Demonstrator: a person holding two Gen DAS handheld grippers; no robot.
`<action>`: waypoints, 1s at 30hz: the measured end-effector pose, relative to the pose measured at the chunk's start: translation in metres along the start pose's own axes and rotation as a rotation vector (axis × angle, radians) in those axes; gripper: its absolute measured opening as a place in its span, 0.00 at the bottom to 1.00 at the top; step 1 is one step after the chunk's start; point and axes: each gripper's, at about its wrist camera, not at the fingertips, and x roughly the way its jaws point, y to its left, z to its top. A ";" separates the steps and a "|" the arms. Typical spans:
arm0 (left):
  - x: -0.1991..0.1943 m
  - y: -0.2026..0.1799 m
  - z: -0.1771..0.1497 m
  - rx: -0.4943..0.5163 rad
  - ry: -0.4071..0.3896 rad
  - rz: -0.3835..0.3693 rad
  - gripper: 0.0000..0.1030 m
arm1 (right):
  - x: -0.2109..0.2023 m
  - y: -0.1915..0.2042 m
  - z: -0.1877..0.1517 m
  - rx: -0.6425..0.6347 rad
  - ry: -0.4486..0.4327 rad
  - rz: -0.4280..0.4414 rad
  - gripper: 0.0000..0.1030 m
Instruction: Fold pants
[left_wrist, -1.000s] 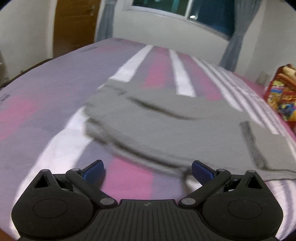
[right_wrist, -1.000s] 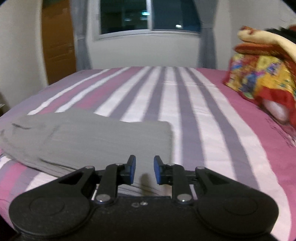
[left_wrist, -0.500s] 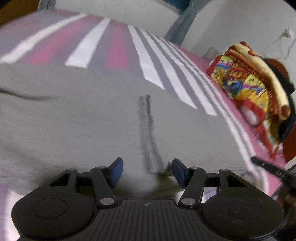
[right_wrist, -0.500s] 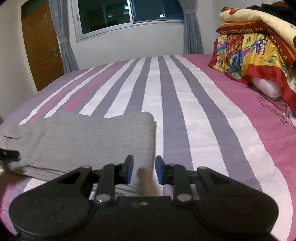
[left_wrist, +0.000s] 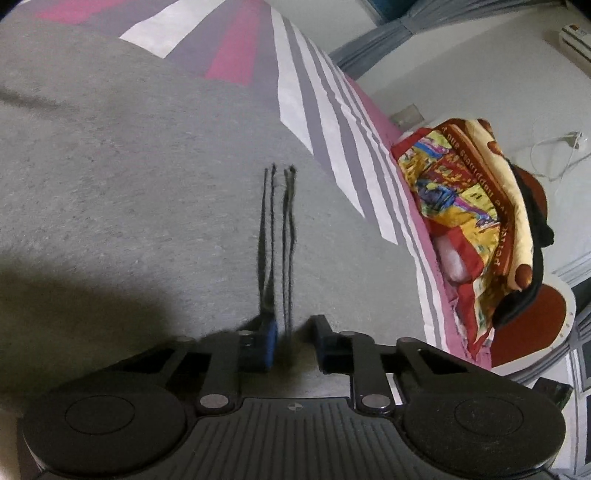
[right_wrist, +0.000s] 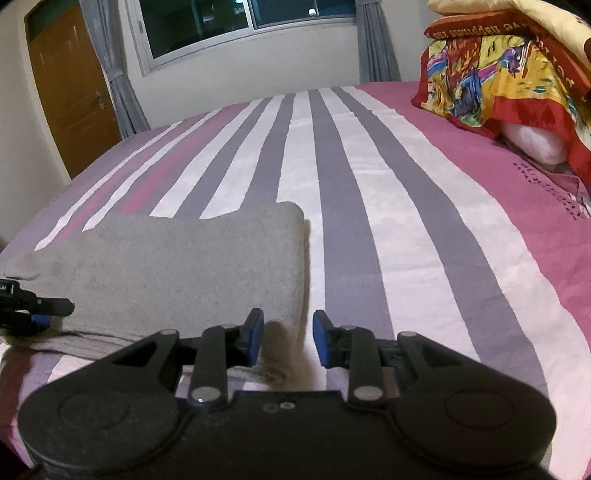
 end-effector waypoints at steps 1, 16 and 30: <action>0.000 0.000 -0.001 -0.001 -0.006 -0.001 0.18 | 0.001 0.002 -0.001 -0.006 0.003 -0.002 0.28; -0.011 -0.002 -0.003 0.053 -0.032 0.029 0.25 | 0.001 -0.001 0.000 0.013 -0.007 0.015 0.31; 0.014 0.014 0.007 -0.036 -0.054 -0.108 0.33 | 0.006 -0.010 0.000 0.059 0.006 0.018 0.31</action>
